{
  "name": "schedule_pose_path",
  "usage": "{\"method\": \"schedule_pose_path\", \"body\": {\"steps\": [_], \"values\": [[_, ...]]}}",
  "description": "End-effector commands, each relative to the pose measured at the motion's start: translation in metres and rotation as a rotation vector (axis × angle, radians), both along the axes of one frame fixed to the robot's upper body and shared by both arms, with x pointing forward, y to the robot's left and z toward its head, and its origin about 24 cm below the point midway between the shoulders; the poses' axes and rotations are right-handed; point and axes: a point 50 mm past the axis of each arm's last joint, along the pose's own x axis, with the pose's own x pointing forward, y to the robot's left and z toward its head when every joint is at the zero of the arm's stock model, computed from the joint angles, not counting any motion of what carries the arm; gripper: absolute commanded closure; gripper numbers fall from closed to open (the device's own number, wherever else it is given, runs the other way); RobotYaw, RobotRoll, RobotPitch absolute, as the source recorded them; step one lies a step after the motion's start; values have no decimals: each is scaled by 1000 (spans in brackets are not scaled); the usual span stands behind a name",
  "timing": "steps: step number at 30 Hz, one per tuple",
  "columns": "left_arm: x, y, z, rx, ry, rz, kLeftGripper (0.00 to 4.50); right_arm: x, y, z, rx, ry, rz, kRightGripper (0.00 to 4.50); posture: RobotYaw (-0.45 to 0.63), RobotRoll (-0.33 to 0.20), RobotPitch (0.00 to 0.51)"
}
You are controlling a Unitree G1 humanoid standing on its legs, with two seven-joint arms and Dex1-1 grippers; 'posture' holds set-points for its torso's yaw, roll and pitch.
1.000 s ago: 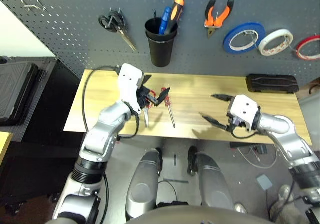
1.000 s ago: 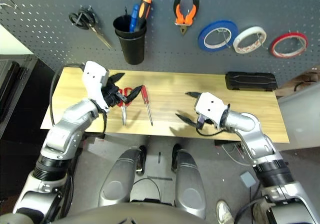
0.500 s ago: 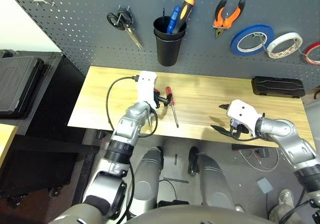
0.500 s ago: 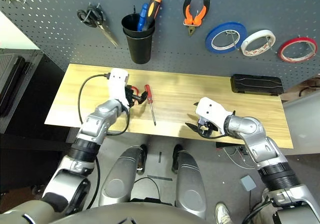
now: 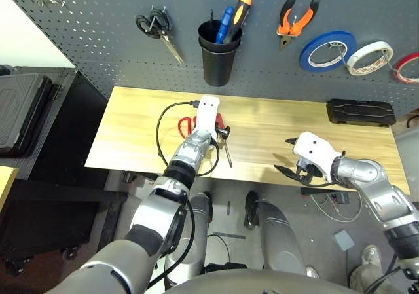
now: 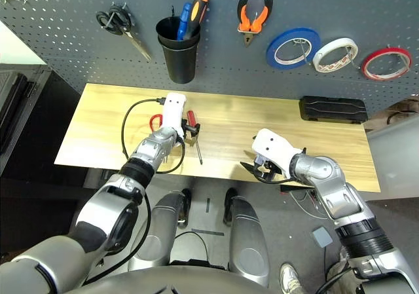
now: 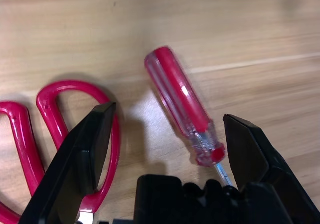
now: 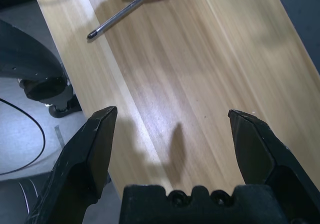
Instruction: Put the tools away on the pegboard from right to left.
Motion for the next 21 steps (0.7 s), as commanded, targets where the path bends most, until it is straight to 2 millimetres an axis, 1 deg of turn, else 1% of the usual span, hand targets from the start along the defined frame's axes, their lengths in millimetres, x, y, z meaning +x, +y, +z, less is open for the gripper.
{"method": "schedule_pose_path", "body": {"steps": [1,8,11,14,15,16,18,19,21], "values": [[-5,-10,-10,4,28,-23,0,-4,0,-2,-6,17,-5,45,98,0,296],[-8,-19,-13,6,38,-68,0,-5,-3,0,-10,9,-19,45,89,0,289],[-14,-16,-23,37,91,-59,592,-5,-2,2,-6,2,-20,0,86,0,286],[-19,-10,-32,63,128,-42,1717,-4,-1,4,-1,-6,-20,0,87,0,286],[-20,-8,-35,68,136,-35,2154,-3,-1,5,-1,-8,-20,0,88,0,286],[-21,-7,-36,71,140,-29,2467,-3,-2,5,-2,-8,-19,0,89,0,286],[-21,-6,-36,70,138,-18,3289,-3,-3,5,-1,-9,-14,0,92,0,286],[-21,-6,-36,61,137,-6,3607,-4,-4,5,2,-10,-9,0,96,0,286],[-20,-5,-34,36,131,24,3630,-5,-6,6,20,-11,9,0,105,0,284]]}}
